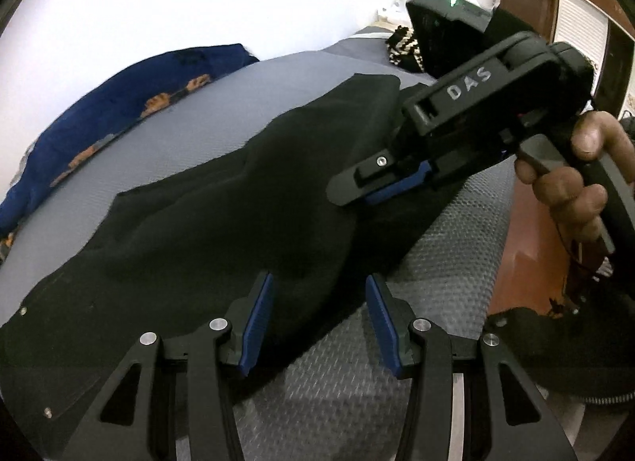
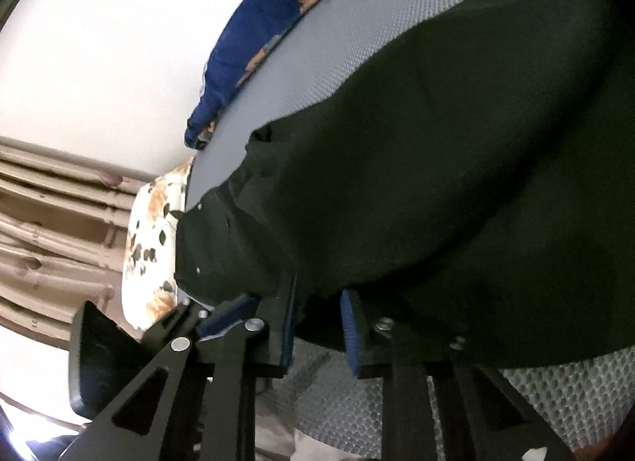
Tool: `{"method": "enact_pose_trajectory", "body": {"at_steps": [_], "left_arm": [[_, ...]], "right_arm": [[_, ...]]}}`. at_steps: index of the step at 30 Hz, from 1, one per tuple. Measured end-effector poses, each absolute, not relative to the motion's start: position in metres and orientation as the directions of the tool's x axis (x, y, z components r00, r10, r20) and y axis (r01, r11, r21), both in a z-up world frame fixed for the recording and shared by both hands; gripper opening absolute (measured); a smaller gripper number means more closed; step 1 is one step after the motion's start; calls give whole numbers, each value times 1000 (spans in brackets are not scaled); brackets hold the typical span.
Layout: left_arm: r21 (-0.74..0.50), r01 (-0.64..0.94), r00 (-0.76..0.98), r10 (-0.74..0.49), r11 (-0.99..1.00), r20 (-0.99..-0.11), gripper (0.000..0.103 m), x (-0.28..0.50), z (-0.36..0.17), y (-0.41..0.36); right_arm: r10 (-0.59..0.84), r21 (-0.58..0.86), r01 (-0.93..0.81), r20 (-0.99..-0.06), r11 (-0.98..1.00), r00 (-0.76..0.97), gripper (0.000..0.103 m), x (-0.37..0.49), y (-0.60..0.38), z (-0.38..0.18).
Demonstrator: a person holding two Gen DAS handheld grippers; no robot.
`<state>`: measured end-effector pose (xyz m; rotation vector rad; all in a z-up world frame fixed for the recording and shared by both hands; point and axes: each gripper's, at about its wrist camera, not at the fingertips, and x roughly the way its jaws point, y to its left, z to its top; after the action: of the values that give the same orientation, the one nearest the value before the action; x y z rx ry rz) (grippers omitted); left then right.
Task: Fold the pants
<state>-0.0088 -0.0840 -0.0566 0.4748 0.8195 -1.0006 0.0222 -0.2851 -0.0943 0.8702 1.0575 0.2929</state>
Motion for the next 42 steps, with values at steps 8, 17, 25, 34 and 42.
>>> {"method": "enact_pose_trajectory", "body": {"at_steps": [8,17,25,34,42], "left_arm": [[-23,849,287,-497,528,-819,6,4,-76,-107],[-7,856,293,-497,517,-817,4,0,-76,-109],[-30,848,279,-495,529,-823,4,4,-78,-109],[-47,851,262,-500,523,-825,4,7,-81,-109],[-72,850,244,-511,522,-824,4,14,-82,-108]], "right_arm": [[602,762,197,-619,617,505,19,19,-287,-95],[577,790,236,-583,566,571,19,20,-309,-106],[493,825,267,-523,498,696,19,38,-366,-99],[451,807,279,-537,521,713,19,62,-388,-97],[428,818,301,-527,490,735,19,68,-414,-103]]}}
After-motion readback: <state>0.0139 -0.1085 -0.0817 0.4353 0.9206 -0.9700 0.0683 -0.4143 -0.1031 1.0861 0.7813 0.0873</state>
